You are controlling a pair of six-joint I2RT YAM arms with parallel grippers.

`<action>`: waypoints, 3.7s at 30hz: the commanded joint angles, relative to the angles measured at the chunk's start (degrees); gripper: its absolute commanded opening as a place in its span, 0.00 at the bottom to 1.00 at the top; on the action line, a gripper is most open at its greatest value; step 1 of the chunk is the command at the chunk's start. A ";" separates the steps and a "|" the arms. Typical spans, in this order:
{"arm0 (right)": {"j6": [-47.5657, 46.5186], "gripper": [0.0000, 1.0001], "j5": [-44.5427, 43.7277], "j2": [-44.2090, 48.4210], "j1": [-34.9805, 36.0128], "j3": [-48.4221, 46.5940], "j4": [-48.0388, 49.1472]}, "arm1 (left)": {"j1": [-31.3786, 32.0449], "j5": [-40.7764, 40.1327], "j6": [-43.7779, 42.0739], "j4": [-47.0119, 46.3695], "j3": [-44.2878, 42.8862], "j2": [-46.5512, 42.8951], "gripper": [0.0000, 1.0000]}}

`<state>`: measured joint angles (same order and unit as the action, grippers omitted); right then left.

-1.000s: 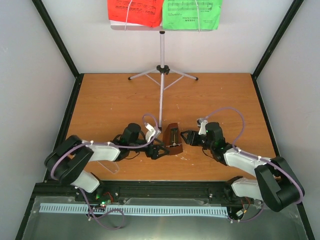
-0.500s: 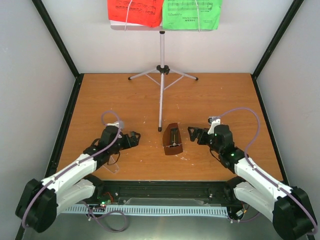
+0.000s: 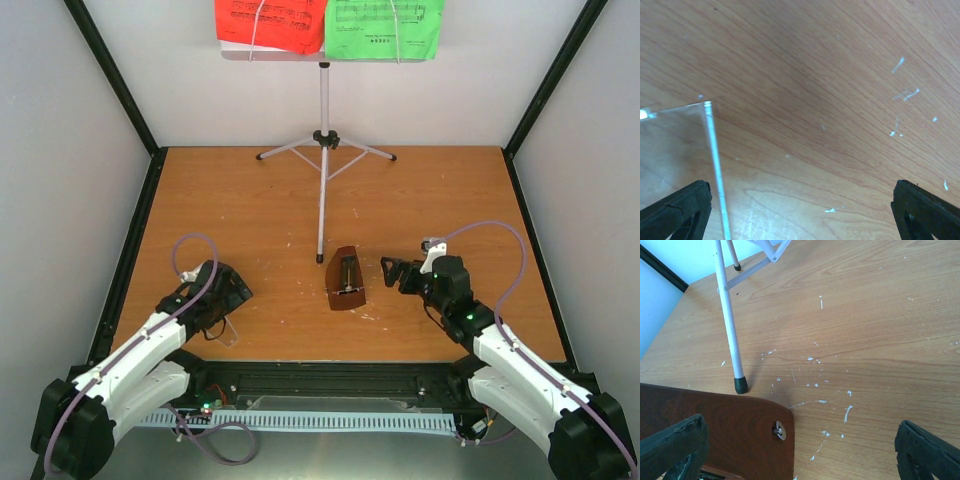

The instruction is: Pack up the instrument practice props

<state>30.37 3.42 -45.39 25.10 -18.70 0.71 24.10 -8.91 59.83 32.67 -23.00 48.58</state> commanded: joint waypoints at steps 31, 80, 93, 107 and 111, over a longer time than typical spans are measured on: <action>-1.81 1.00 0.67 -1.72 -0.41 1.72 1.66 | -0.37 -7.00 1.24 1.87 -2.03 10.04 0.46; -11.51 1.00 -2.09 11.37 -0.42 -3.70 -4.61 | -0.39 22.69 -3.81 -3.53 -16.71 11.29 0.00; -24.14 1.00 18.26 10.48 1.94 -16.29 2.92 | -0.45 43.43 -5.79 -4.10 -24.10 16.09 0.00; -42.46 0.97 2.67 -0.60 34.96 -19.39 9.27 | -3.68 54.89 -1.99 -5.24 -25.45 14.59 0.00; -47.08 0.97 1.82 -4.41 40.62 -18.04 13.04 | -3.79 57.18 0.84 -6.69 -24.88 13.44 0.00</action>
<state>-9.69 8.73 -46.98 61.28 -38.35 8.12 20.88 43.48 57.25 28.34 -46.48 63.94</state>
